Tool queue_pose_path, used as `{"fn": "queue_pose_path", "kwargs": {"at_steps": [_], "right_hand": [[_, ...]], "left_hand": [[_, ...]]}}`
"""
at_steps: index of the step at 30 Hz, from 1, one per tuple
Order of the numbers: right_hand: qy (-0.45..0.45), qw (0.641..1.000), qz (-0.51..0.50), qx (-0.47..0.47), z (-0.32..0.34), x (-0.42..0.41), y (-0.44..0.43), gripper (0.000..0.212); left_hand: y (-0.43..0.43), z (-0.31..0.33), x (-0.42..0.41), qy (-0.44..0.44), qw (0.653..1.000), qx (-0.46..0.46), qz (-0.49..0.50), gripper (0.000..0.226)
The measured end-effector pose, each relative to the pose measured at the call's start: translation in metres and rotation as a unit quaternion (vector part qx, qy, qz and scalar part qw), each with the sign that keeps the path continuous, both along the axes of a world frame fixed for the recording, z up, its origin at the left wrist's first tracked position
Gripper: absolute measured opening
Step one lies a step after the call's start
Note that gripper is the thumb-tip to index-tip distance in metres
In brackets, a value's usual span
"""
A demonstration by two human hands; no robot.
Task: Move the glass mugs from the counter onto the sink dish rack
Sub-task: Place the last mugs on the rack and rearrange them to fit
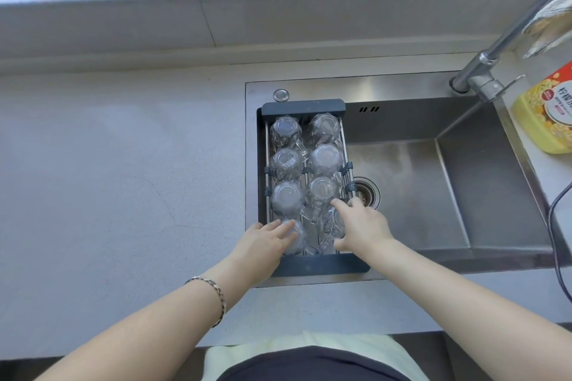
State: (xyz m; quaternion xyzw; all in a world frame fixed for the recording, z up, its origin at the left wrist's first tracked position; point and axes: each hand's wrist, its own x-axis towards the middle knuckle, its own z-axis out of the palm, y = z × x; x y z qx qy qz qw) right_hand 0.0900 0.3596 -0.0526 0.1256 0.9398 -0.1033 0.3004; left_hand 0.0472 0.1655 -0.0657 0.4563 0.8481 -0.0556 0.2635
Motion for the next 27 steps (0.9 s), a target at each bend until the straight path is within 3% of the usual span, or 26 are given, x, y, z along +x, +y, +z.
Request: {"fn": "queue_pose_path", "kwargs": {"at_steps": [5, 11, 15, 20, 24, 27], "right_hand": [[-0.006, 1.000, 0.012, -0.003, -0.001, -0.001, 0.004, 0.072], [-0.013, 0.993, 0.116, 0.003, 0.002, -0.007, 0.013, 0.070], [0.002, 0.995, 0.087, 0.045, -0.002, -0.002, -0.005, 0.056], [0.002, 0.996, 0.065, 0.055, -0.015, -0.003, -0.011, 0.061], [-0.020, 0.997, 0.067, -0.019, -0.007, 0.000, 0.005, 0.075], [0.006, 0.993, -0.028, -0.119, 0.016, -0.014, 0.028, 0.062]], "left_hand": [[0.001, 0.001, -0.001, -0.009, 1.000, -0.001, 0.006, 0.055], [0.000, 0.002, -0.001, -0.025, 1.000, 0.014, 0.012, 0.056], [0.000, 0.005, 0.002, -0.031, 0.999, 0.016, 0.025, 0.055], [-0.001, 0.005, 0.002, -0.058, 0.996, 0.016, 0.064, 0.055], [-0.001, 0.009, -0.006, -0.077, 0.991, 0.063, 0.091, 0.043], [0.002, 0.016, -0.025, -0.050, 0.971, 0.178, 0.152, 0.032]]}}
